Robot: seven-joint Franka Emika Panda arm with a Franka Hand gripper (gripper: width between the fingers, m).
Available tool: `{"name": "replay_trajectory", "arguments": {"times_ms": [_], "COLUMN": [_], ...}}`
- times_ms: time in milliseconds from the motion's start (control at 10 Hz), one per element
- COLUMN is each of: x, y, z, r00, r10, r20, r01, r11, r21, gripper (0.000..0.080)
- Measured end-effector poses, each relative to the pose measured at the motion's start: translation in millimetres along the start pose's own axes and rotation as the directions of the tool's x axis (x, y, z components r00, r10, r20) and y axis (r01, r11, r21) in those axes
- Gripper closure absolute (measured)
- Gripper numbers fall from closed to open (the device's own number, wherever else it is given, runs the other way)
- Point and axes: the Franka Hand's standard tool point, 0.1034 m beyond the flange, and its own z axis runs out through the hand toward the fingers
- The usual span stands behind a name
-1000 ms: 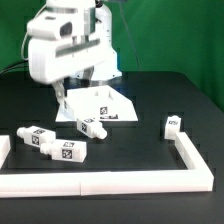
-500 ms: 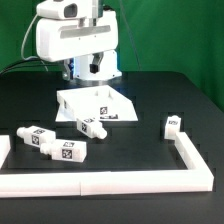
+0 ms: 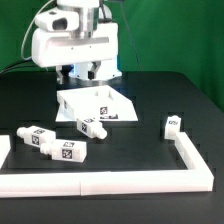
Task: Assemble one leg
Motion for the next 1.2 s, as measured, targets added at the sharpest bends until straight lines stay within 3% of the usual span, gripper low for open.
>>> {"name": "replay_trajectory", "arguments": {"times_ms": [500, 700, 800, 1200], "x": [-0.1, -27.5, -31.9, -39.9], "y": [0.2, -4.0, -7.5, -15.0], "z": [8.3, 46.3, 62.4, 93.3], "r00": [0.999, 1.0, 1.0, 1.0], "r10": [-0.031, -0.017, -0.008, 0.017], "r20": [-0.013, -0.019, -0.015, 0.007], "r01": [0.031, 0.018, 0.009, -0.018], "r11": [0.999, 0.999, 0.999, 0.996], "r21": [0.005, 0.032, 0.047, 0.085], "gripper": [0.0151, 0.0151, 0.0151, 0.0151]}}
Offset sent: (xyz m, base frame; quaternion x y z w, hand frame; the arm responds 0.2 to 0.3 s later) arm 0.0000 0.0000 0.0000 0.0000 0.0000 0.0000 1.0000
